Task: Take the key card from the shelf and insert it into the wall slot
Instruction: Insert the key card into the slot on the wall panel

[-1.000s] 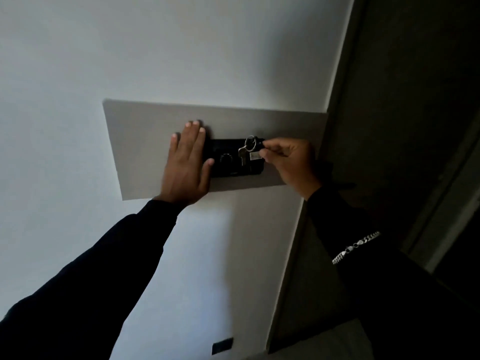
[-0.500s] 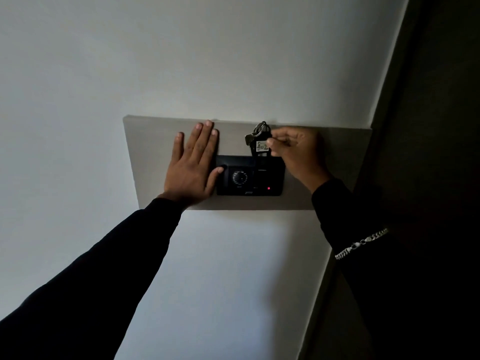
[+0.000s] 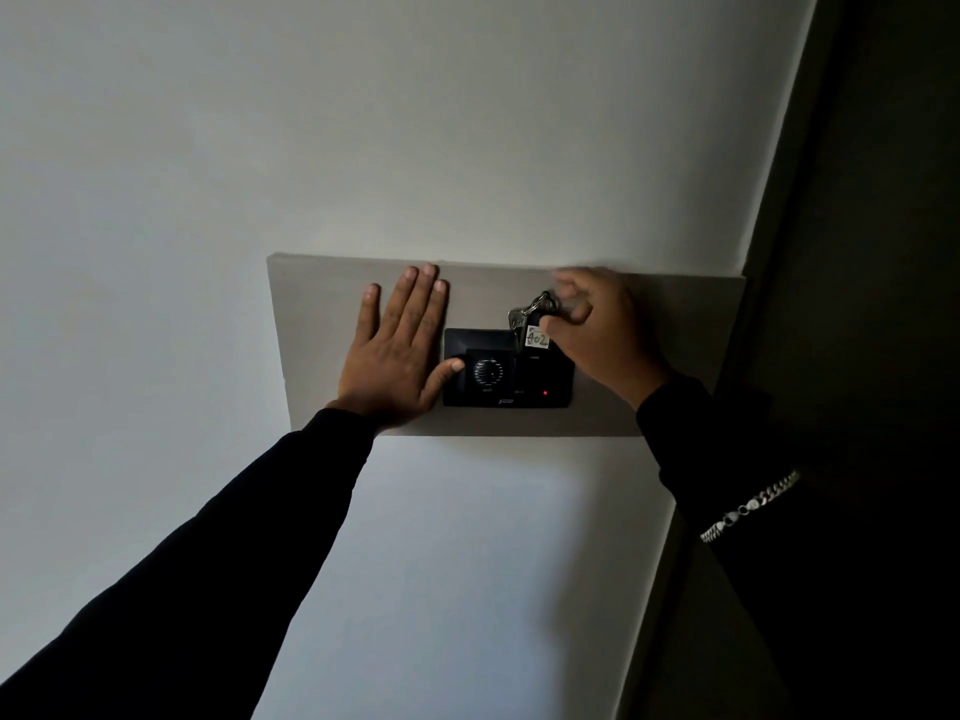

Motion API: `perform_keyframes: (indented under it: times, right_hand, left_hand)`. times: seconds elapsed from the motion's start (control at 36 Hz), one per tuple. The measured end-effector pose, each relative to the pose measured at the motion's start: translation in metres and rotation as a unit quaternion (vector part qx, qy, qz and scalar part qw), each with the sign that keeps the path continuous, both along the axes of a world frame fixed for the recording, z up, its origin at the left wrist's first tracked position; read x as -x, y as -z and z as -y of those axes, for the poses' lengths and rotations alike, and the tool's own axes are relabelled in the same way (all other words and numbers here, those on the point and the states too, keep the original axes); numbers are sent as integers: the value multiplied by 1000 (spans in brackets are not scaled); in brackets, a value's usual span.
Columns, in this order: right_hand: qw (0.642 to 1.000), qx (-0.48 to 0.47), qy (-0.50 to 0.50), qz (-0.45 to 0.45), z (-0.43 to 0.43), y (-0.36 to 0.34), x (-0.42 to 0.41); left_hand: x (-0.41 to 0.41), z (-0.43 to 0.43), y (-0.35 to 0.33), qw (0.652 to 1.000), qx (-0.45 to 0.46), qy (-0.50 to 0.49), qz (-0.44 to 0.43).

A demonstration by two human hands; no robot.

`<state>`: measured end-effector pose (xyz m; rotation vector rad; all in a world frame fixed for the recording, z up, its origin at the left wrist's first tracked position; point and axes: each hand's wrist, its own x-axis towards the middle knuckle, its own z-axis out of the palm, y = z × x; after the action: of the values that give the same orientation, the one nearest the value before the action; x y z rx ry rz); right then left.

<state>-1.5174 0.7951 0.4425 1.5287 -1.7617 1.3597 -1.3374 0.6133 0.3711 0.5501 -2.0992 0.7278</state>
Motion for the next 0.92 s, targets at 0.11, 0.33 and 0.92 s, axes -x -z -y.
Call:
perform_keyframes:
  times: [0.11,0.33,0.92]
  right_hand:
    - [982,-63,11,-179,1,-23,-11]
    - [913,-195,75,-350,10,-41,-16]
    - [987,-34,-14,-159,8,-22,-17]
  left_hand:
    - [-3,-4,-2,1000,-11,5,4]
    - [-7,-9,-5,1000,-21,11,11]
    - [-3,-11,-1,999,-44,0,10]
